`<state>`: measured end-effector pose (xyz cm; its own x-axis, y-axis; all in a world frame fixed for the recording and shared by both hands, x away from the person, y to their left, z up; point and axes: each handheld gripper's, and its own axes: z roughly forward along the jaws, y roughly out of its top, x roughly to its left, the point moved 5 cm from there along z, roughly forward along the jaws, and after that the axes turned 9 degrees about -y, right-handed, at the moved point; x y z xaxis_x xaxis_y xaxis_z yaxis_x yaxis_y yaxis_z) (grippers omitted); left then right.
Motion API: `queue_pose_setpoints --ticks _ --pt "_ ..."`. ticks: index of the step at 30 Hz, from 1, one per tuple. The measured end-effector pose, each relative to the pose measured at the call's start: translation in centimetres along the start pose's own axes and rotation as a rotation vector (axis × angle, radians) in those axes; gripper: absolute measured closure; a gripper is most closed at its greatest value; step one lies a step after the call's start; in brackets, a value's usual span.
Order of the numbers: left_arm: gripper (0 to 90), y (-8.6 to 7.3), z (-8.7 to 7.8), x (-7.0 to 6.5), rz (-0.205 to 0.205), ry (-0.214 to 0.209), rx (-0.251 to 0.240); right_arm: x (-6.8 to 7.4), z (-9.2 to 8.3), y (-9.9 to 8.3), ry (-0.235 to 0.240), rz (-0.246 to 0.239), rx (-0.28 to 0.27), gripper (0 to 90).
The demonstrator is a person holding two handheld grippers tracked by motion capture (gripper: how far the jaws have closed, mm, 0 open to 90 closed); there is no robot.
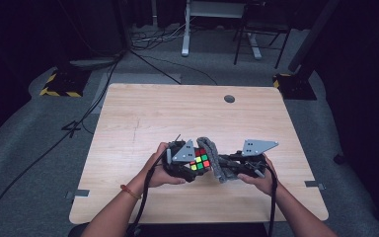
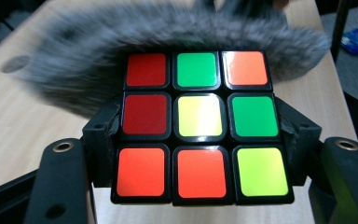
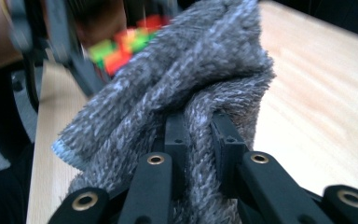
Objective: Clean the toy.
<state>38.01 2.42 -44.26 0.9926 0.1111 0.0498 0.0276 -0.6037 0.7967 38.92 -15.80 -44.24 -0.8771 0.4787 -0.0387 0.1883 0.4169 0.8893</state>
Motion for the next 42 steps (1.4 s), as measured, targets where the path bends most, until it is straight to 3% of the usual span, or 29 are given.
queue_pose_setpoints --ticks 2,4,7,11,16,19,25,28,33,35,42 --pt "33.4 0.1 0.6 -0.4 0.015 -0.011 0.008 0.4 -0.3 0.5 -0.006 -0.016 -0.027 79.6" --pt "33.4 0.3 0.6 -0.5 0.02 -0.009 0.006 0.7 -0.2 0.4 -0.031 -0.057 -0.004 79.5" --pt "33.4 0.5 0.1 -0.3 0.011 -0.006 -0.029 0.3 0.1 0.0 -0.032 -0.038 0.025 79.5" --pt "33.4 0.5 -0.5 -0.2 0.004 0.004 -0.044 0.1 1.0 -1.0 -0.027 -0.035 0.097 79.5" --pt "33.4 0.4 -0.7 -0.1 0.007 0.006 -0.044 0.1 2.1 -2.1 0.012 -0.018 0.168 79.4" --pt "33.4 0.1 -0.5 0.0 0.011 0.02 -0.016 -0.1 2.0 -2.0 0.005 -0.019 0.167 79.2" --pt "33.4 -0.3 -0.1 0.2 0.0 0.039 0.005 -0.4 0.5 -1.0 0.02 0.004 0.085 79.1" --pt "33.4 -0.5 0.0 0.5 0.009 0.059 0.03 -0.7 0.0 -0.6 -0.007 -0.006 0.072 79.0" --pt "33.4 -1.0 -0.8 1.5 -0.023 0.078 0.019 -1.8 -0.5 -0.5 -0.064 -0.013 0.083 79.0" --pt "33.4 -1.3 -1.1 1.7 -0.037 0.087 0.022 -2.1 -0.6 -0.5 -0.095 -0.036 0.102 79.0" --pt "33.4 -2.6 -1.8 1.6 -0.054 0.084 0.078 -3.2 -1.2 -1.4 -0.133 -0.055 0.168 79.0"
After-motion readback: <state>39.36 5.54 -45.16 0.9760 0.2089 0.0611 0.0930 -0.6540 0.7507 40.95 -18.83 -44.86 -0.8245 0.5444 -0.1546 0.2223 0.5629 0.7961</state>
